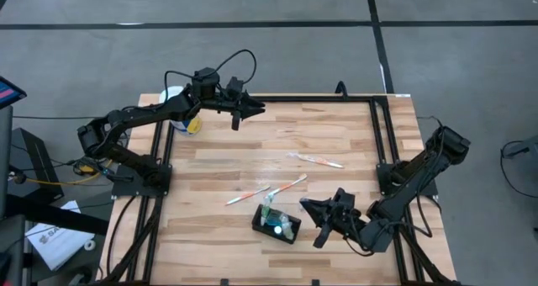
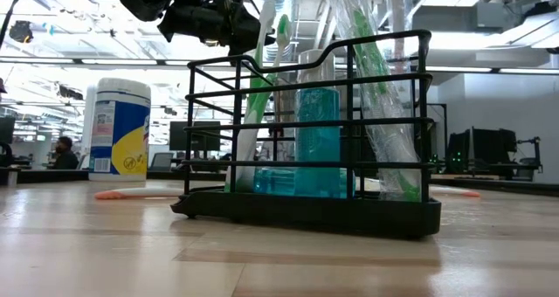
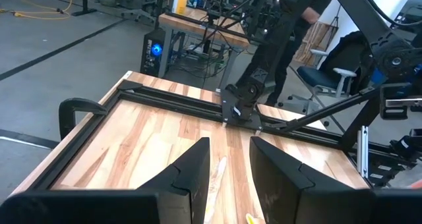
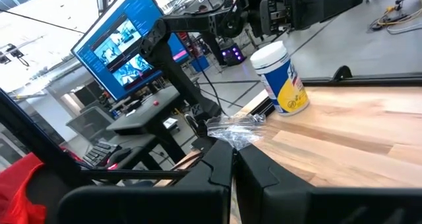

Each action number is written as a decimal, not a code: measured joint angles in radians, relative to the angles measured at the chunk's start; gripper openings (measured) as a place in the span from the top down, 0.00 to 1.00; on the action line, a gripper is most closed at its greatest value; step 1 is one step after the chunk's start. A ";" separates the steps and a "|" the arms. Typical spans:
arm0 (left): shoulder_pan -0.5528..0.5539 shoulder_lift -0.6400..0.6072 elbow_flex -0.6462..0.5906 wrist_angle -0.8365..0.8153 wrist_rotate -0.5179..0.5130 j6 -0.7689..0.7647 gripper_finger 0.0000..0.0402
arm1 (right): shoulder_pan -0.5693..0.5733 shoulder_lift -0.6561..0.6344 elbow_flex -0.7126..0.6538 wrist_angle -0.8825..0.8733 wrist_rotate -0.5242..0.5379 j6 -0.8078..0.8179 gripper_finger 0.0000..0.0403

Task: Pick & Place toothbrushing station
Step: Put the orange toothbrush into the black wire organizer

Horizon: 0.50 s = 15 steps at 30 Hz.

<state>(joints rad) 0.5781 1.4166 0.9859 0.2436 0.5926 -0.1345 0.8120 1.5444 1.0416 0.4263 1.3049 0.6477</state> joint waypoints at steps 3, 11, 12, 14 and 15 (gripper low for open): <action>0.000 0.000 0.000 0.000 0.000 0.005 0.75 | 0.000 0.012 0.001 0.025 -0.011 0.007 1.00; 0.000 0.000 0.000 0.001 0.000 0.024 0.75 | -0.001 0.101 0.037 0.189 -0.018 -0.093 1.00; 0.000 0.000 0.000 0.000 0.000 0.024 0.75 | -0.001 0.108 0.045 0.196 -0.021 -0.095 1.00; 0.000 0.000 0.000 0.001 0.000 0.025 0.75 | -0.001 0.113 0.053 0.198 -0.021 -0.095 1.00; 0.000 0.000 0.000 0.001 0.000 0.024 0.75 | -0.001 0.113 0.053 0.195 -0.020 -0.095 1.00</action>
<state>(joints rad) 0.5781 1.4166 0.9859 0.2442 0.5927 -0.1101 0.8112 1.6569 1.0951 0.6217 1.2845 0.5529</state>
